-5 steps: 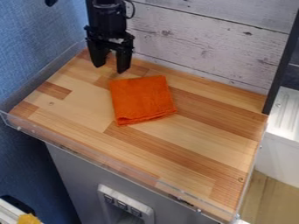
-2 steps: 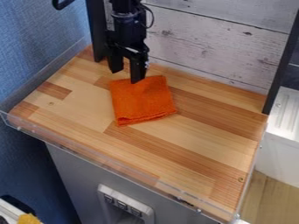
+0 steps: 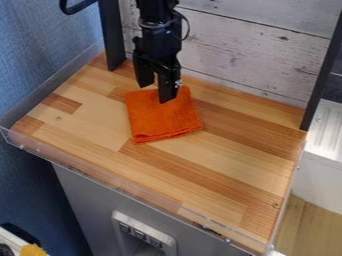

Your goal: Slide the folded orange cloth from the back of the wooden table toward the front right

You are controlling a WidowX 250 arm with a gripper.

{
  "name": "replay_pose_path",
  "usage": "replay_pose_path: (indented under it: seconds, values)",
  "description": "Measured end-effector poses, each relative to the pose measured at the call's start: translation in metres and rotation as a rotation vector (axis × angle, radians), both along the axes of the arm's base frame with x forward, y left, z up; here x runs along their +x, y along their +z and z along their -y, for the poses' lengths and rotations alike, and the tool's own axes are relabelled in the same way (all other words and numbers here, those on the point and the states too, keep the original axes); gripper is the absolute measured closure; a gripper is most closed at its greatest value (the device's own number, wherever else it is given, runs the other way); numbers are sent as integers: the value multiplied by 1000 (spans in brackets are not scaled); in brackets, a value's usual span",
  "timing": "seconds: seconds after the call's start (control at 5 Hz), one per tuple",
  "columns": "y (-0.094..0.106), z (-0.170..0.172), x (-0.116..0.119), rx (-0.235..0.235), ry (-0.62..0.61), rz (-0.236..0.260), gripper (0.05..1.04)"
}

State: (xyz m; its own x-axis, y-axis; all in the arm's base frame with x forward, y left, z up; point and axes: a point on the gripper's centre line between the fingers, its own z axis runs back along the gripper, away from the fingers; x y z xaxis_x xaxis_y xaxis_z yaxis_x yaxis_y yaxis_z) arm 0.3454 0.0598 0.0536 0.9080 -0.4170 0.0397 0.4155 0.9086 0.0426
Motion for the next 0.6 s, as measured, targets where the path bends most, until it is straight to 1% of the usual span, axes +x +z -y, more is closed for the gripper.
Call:
replay_pose_path:
  seconds: [0.2, 0.4, 0.6]
  values:
    - [-2, 11, -5, -3, -44, 0, 93]
    - [-3, 18, -6, -17, -64, -2, 130]
    - [-3, 22, -7, -27, -84, -10, 406]
